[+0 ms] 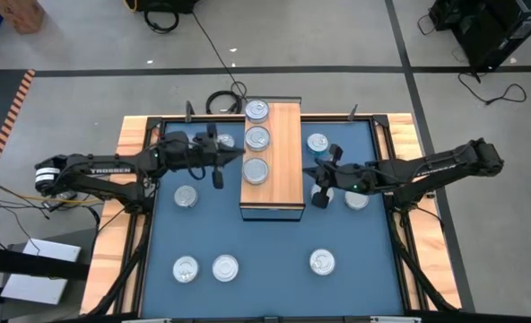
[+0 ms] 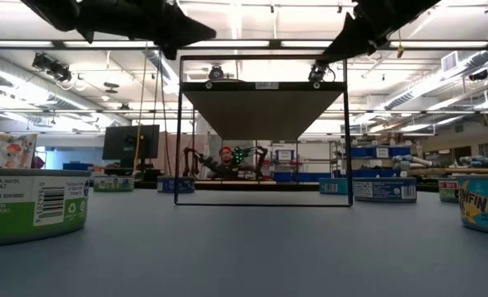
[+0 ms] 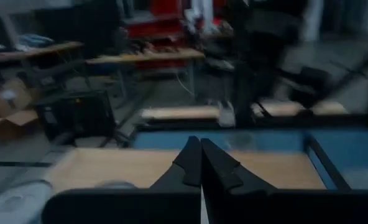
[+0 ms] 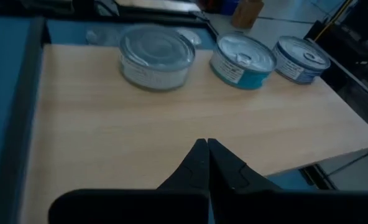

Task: Stack canned seafood by type on shelf
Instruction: Put the blue tuna can on the shelf

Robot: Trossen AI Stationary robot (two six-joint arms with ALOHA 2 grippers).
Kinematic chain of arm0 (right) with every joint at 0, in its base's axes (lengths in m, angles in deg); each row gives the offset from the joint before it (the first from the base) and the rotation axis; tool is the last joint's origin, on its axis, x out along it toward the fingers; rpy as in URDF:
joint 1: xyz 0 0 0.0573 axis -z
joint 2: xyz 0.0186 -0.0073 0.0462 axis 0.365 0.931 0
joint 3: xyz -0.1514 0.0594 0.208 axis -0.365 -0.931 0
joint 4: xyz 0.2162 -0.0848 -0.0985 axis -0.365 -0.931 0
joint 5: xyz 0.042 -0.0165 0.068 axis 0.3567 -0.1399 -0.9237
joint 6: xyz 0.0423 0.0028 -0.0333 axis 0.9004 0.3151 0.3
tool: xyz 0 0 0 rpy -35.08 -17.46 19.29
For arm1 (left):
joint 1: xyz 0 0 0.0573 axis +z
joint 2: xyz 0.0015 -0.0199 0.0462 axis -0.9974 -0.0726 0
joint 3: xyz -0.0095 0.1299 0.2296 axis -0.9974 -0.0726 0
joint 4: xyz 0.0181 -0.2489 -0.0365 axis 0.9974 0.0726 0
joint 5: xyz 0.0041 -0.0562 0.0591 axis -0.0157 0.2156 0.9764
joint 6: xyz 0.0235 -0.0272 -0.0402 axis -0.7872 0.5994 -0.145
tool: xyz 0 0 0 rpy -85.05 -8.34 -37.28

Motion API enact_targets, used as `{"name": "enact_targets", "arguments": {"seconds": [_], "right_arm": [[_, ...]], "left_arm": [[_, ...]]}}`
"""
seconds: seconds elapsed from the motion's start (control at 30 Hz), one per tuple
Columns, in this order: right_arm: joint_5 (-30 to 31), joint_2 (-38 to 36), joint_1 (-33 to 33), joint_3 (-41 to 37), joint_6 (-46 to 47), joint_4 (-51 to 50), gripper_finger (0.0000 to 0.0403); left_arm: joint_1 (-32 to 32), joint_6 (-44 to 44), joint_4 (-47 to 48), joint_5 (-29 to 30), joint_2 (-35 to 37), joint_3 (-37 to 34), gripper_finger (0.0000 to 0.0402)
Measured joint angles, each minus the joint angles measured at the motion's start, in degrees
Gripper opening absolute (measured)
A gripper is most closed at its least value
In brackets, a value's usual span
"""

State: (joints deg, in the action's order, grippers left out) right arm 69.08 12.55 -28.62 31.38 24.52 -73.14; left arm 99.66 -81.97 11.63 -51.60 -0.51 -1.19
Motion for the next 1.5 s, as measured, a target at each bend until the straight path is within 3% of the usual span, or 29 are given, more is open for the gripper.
{"name": "enact_targets", "arguments": {"seconds": [0.17, 0.43, 0.67, 1.1, 1.5], "right_arm": [[0.94, -0.52, 0.77, 0.02, -1.15, 0.18, 0.0002], [2.45, -0.46, 7.71, 0.02, -9.21, 5.06, 0.0001], [-1.71, -0.46, 12.45, 0.02, -9.10, 5.14, 0.0000], [-1.75, -0.44, 15.92, 0.04, -14.63, 6.60, 0.0001], [-1.75, -0.44, 16.38, 0.04, -14.99, 6.63, 0.0003]], "left_arm": [[1.62, -1.22, 0.04, -3.39, 1.35, -0.01, 0.0001], [6.32, -2.14, 6.55, -1.31, 3.36, 0.01, 0.0001], [11.84, -2.27, 16.39, -0.48, 3.30, 0.01, 0.0001], [20.29, -1.04, 32.69, -0.48, 2.84, 0.01, 0.0001], [22.99, -9.63, 39.19, -2.17, -5.06, 0.76, 0.0001]]}}
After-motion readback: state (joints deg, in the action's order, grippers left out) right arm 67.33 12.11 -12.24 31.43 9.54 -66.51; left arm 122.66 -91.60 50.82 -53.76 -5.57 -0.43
